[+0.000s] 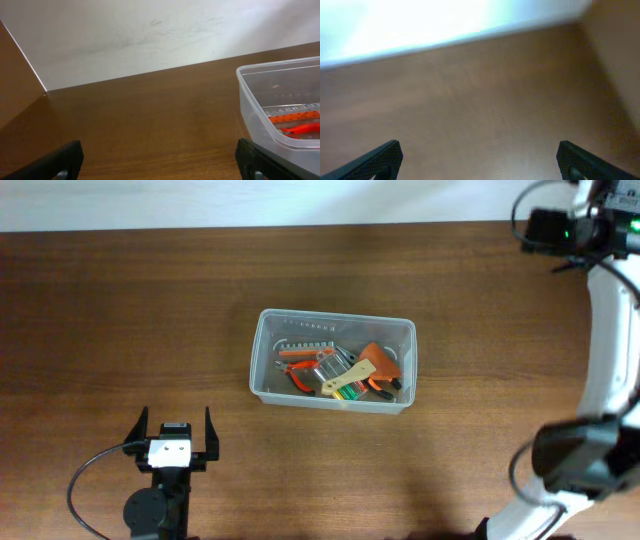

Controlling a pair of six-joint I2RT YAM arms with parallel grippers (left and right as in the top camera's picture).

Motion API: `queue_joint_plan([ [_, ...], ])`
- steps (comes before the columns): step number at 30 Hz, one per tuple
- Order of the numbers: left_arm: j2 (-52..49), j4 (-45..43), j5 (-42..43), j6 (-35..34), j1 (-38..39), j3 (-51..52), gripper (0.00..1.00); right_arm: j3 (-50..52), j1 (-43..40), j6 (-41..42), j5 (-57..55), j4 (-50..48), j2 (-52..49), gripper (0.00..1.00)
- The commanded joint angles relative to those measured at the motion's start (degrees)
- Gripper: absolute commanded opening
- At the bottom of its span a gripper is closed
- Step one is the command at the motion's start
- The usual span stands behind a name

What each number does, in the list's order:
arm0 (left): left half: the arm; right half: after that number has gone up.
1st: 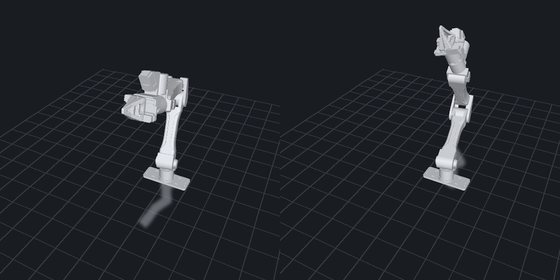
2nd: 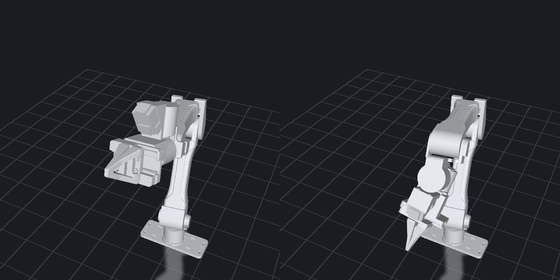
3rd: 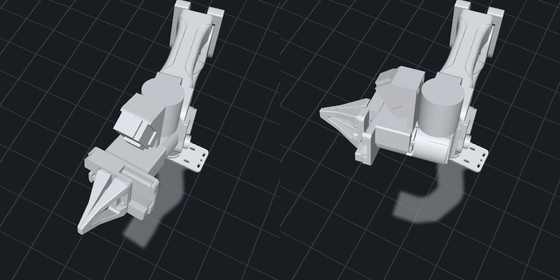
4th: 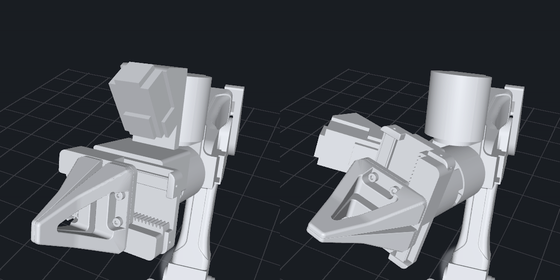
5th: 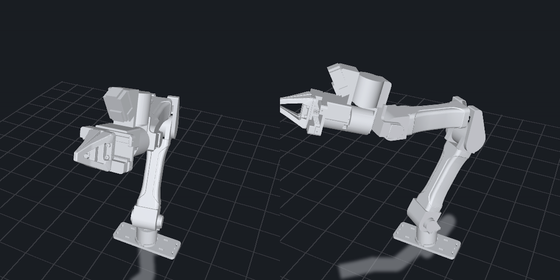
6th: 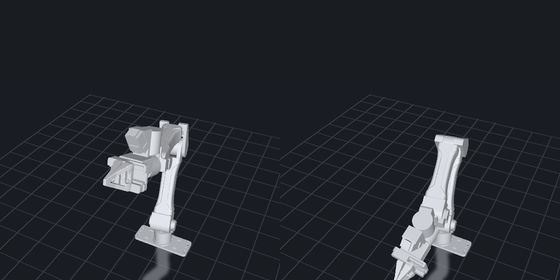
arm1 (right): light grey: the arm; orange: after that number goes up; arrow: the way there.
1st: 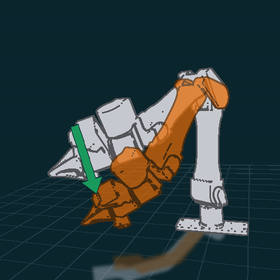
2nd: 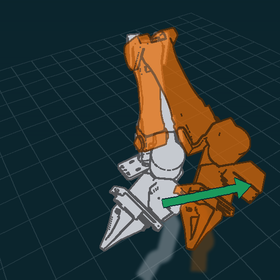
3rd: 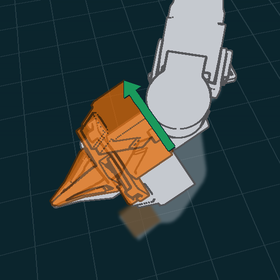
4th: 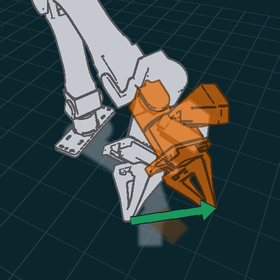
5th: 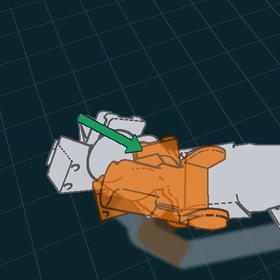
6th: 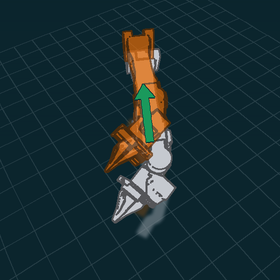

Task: Pack container

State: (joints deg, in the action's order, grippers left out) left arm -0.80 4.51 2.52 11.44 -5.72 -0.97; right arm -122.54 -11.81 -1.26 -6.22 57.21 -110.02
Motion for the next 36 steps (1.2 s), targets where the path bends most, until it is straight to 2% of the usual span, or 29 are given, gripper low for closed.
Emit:
queue_joint_plan([
  [1,0.46,-0.02,-0.44,-0.68,-0.31,0.46,0.99,-0.33,4.31,0.04,-4.76,-0.98,6.93,0.99],
  [5,0.46,-0.02,-0.44,-0.68,-0.31,0.46,0.99,-0.33,11.72,0.07,-8.13,-0.46,15.72,0.99],
  [9,0.46,-0.02,-0.44,-0.68,-0.31,0.46,0.99,0.46,15.17,0.04,-8.2,-0.61,20.98,0.99],
  [12,0.46,-0.02,-0.44,-0.68,-0.31,0.46,0.99,5.22,16.11,0.13,-7.91,-2.29,26.23,0.99],
  [21,0.46,-0.02,-0.44,-0.68,-0.31,0.46,0.99,36.3,16.26,0.26,-4.42,-14.1,48.63,0.99],
  [28,0.46,-0.02,-0.44,-0.68,-0.31,0.46,0.99,62.38,16.26,0.26,0.61,-36.92,67.89,0.99],
  [30,0.46,-0.02,-0.44,-0.68,-0.31,0.46,0.99,68.32,16.24,0.26,1.31,-40.7,72.94,0.99],
  [36,0.46,-0.02,-0.44,-0.68,-0.31,0.46,0.99,82.03,15.82,0.26,1.6,-41.83,85.99,0.99],
])
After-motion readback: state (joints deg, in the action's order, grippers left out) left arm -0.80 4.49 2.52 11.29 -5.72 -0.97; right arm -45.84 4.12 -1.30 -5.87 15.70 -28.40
